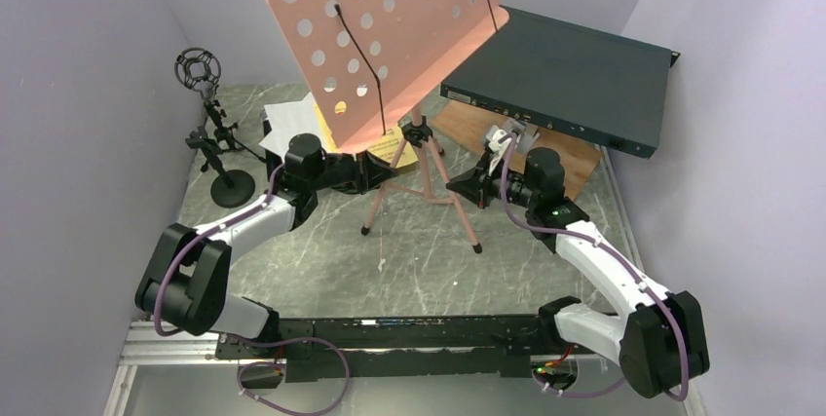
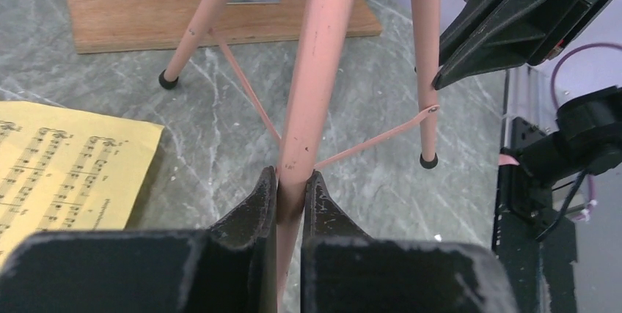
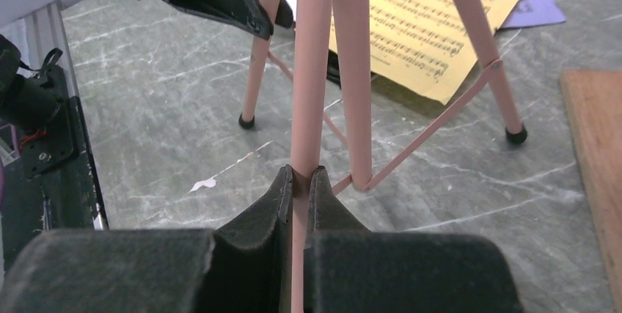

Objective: Pack up the instrument practice props
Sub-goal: Close the music stand at the center of the board.

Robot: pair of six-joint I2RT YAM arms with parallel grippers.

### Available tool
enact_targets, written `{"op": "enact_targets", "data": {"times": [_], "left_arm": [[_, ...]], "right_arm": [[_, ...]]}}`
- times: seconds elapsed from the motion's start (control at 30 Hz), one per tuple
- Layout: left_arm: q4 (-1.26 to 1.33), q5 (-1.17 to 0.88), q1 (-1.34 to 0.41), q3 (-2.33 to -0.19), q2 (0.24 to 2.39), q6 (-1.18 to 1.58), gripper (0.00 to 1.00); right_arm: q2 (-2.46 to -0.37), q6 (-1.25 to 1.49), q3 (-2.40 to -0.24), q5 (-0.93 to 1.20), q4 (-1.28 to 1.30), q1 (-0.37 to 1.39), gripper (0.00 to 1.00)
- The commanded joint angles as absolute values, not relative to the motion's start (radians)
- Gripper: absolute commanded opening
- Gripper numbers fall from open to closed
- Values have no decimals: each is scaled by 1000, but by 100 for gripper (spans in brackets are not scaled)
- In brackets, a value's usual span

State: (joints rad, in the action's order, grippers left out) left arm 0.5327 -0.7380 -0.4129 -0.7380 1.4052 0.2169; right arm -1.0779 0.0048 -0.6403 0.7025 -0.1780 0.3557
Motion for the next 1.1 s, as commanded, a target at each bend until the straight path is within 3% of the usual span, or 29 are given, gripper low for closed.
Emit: {"op": "enact_targets", "data": {"times": [0.0,0.17,0.5,0.8,1.07], "left_arm": [[719,-788,-470,-766,1423,437,0],[656,-712,-560,-805,1441,367,0],[719,-712,-573,-796,1456,378,0],[893,-721,-622,-778,1533,464,0],[1029,-712,-645,-769,1612,536,0]], "right_arm": [[-1050,14,-629,834,-245,351,0],[-1090,-82,-621,833,-183,351,0],[-1166,-173,-650,807,-87,351,1],[-1194,-190,-658,807,-77,351,19],[-1201,-199,-663,813,-75,351,21]]}}
